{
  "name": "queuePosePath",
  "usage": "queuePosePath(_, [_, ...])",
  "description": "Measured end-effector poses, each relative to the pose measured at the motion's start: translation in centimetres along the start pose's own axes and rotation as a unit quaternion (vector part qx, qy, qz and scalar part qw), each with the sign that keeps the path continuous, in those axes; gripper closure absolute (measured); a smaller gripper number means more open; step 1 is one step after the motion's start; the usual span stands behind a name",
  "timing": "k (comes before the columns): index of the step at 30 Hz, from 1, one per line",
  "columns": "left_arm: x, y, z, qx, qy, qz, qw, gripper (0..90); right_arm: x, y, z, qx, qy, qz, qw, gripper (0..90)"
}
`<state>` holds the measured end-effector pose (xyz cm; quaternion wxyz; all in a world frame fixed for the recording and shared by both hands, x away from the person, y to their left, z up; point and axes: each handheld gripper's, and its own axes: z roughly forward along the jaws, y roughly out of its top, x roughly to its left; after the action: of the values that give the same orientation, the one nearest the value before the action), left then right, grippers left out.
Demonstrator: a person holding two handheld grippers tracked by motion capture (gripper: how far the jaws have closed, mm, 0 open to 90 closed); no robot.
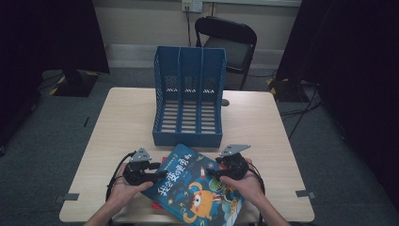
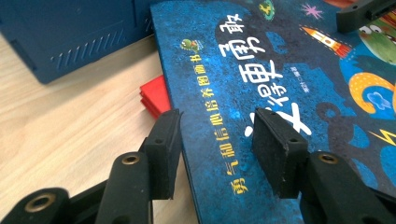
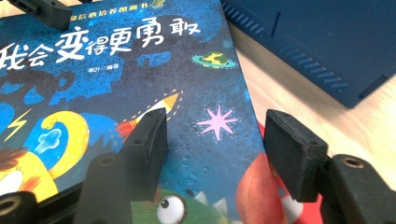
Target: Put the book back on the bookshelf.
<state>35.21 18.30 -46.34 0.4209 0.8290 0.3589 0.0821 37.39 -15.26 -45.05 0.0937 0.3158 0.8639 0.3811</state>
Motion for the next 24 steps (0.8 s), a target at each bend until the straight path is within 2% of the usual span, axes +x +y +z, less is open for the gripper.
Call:
queuePosePath(1, [0.0,0.1,0.1,-0.001,-0.001,-0.001,1.0,53.1,0.0,-0.3,-0.3,-0.002,-0.004,0.005,1.0,44.8])
queuePosePath(6, [-0.3,0.8,0.9,-0.001,-0.001,0.007,1.0,54.8,0.0,-0.9,-1.1,0.0,-0.006,0.008,0.9999,46.9])
queuePosePath(11, [-0.6,1.2,1.9,-0.013,-0.01,0.008,0.9998,56.2,0.3,-1.9,-2.3,0.003,-0.009,0.014,0.9998,49.8])
queuePosePath(13, [-0.7,1.8,2.2,-0.001,-0.01,0.014,0.9999,56.5,0.4,-2.3,-2.9,0.004,-0.008,0.015,0.9998,51.1])
queuePosePath(16, [-0.7,2.1,2.5,0.0,-0.014,0.014,0.9998,57.6,0.3,-2.3,-2.9,0.0,-0.006,0.015,0.9999,50.5])
queuePosePath(22, [-0.8,2.6,3.2,-0.004,-0.015,0.014,0.9998,58.7,-0.2,-0.5,-1.3,0.002,0.006,0.01,0.9999,44.6])
queuePosePath(24, [-0.9,2.5,3.2,-0.006,-0.012,0.016,0.9998,58.7,-0.2,-0.2,-1.0,0.006,0.003,0.007,1.0,44.5])
